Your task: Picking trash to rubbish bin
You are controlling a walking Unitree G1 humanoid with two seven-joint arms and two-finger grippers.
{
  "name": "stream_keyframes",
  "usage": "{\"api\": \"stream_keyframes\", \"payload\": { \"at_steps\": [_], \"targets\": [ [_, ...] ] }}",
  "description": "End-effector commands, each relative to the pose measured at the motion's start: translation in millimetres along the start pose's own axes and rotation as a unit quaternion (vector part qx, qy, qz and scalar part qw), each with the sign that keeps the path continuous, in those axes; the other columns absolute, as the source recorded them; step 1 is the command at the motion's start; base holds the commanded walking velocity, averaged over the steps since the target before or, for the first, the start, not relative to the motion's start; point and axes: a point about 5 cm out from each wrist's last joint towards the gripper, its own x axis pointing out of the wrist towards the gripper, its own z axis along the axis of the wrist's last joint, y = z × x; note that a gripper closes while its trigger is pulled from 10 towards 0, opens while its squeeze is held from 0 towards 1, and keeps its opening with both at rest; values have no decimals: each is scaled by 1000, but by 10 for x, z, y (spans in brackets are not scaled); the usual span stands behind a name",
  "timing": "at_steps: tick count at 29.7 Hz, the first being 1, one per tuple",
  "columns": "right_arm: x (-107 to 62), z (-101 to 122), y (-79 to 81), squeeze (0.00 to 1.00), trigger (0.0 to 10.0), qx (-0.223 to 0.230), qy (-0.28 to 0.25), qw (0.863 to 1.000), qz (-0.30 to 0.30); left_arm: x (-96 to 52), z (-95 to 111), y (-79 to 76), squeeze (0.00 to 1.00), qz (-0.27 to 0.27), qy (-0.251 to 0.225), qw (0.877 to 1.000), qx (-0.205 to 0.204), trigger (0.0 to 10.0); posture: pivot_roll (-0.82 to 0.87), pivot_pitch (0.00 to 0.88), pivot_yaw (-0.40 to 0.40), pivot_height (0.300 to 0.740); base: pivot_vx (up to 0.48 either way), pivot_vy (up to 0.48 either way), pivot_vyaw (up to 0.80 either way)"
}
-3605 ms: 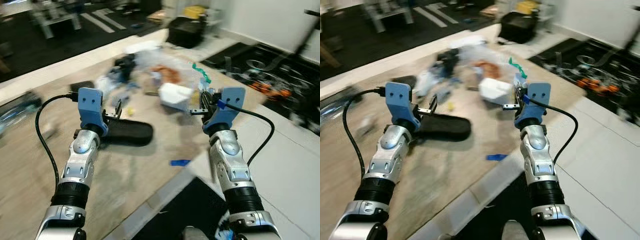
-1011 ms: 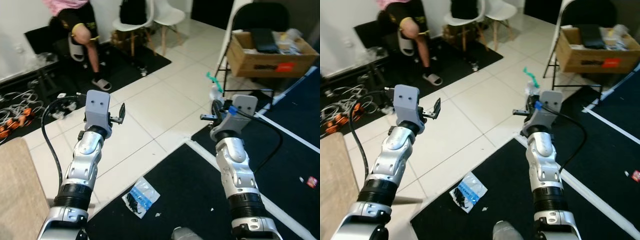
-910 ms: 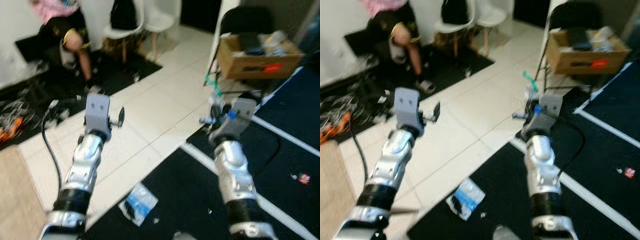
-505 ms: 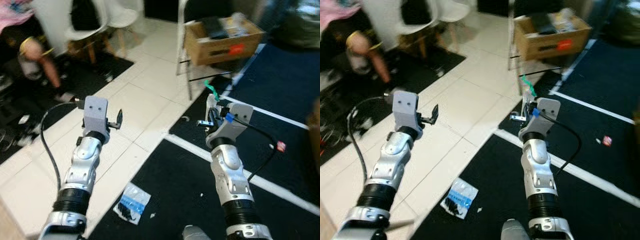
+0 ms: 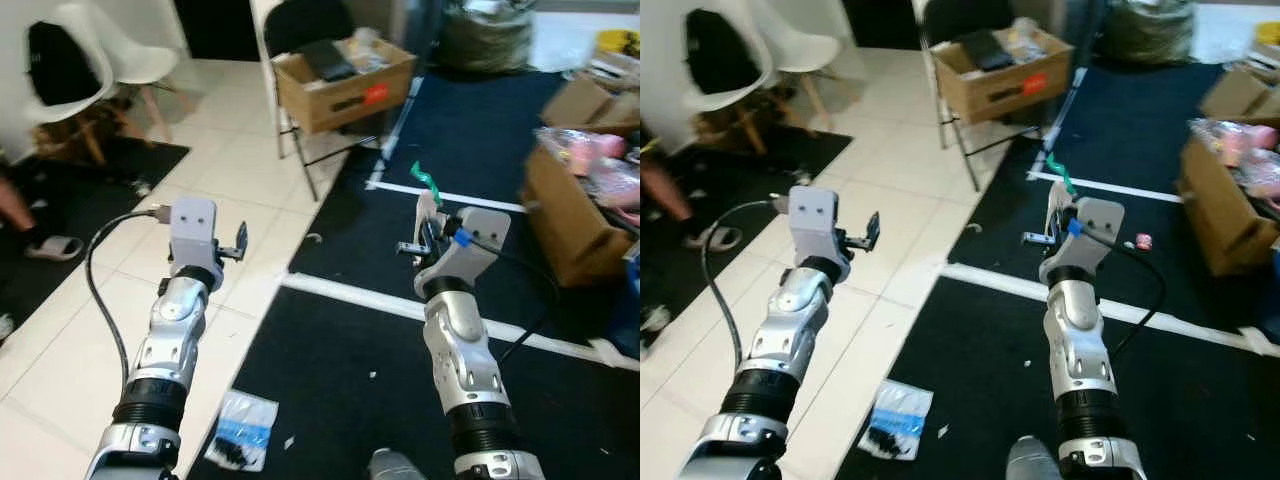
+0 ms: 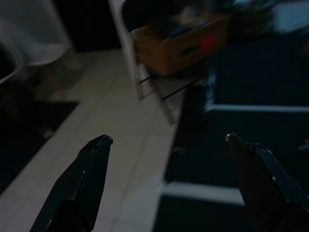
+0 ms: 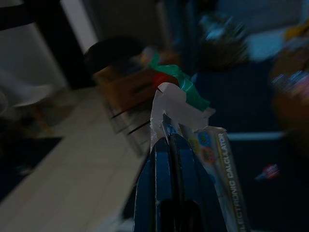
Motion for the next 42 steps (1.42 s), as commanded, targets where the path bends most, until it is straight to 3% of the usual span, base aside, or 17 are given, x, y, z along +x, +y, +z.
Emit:
{"api": "stream_keyframes", "payload": {
  "at_steps": [1,12,20,27,42],
  "targets": [
    [52,-11,57,0,10000,-6,14,1000,27,-44,-91,62,0,24,13,1000,2,10000,-85,9,29,740,0,0,-800],
    [144,6,144,0,10000,-10,23,997,69,-121,-128,72,0,44,18,999,-5,10000,-70,10,-10,740,0,0,-800],
    [92,-151,184,0,10000,-9,70,994,86,-133,-144,81,0,46,27,999,5,10000,-72,13,13,740,0,0,0],
    [25,-213,105,0,10000,-13,83,994,75,-152,-148,14,0,35,22,999,-2,10000,-78,19,19,740,0,0,0],
    [-18,-263,57,0,10000,-34,95,992,69,-163,-140,-47,0,24,19,1000,-1,10000,-86,30,15,740,288,0,0]
  ]
}}
